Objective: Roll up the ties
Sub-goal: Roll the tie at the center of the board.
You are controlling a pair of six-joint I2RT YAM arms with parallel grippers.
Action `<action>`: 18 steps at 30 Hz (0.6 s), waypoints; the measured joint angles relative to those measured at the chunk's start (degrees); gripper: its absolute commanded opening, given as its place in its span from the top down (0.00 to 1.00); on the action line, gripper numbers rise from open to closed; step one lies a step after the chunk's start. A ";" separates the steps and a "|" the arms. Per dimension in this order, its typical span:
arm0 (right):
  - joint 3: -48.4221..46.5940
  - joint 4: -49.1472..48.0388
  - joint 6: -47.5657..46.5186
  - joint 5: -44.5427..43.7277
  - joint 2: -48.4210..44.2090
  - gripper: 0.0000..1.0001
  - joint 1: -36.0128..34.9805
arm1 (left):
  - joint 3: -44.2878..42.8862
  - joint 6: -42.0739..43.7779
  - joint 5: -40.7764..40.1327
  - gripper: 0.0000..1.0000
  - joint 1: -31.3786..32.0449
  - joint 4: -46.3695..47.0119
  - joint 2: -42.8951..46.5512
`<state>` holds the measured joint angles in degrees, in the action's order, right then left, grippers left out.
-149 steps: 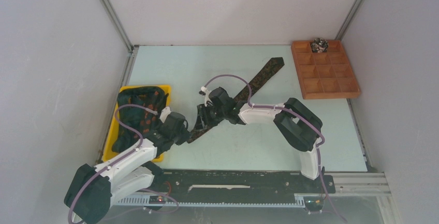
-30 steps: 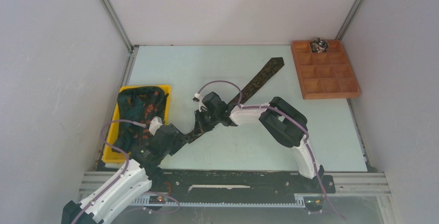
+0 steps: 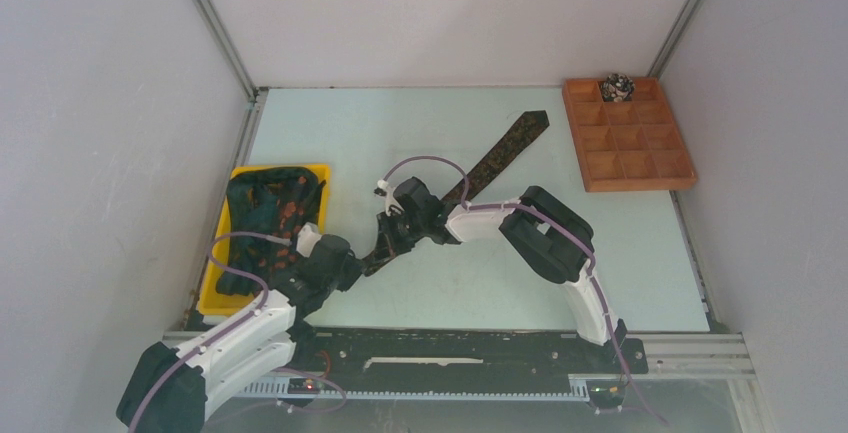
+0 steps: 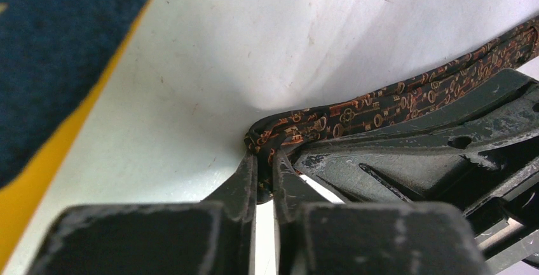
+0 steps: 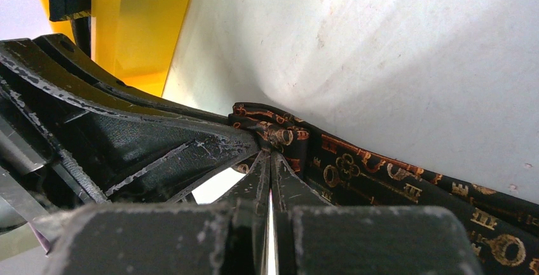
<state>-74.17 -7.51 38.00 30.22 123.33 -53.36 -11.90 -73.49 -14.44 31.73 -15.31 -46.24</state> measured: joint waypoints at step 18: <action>0.66 1.99 0.24 -1.53 -3.78 0.80 0.26 | -1.90 4.74 0.31 1.00 0.00 -4.81 2.08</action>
<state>-73.52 -5.52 38.24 28.69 119.55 -53.10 -13.80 -68.75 -14.13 31.73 -20.12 -44.16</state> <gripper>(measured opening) 0.204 0.025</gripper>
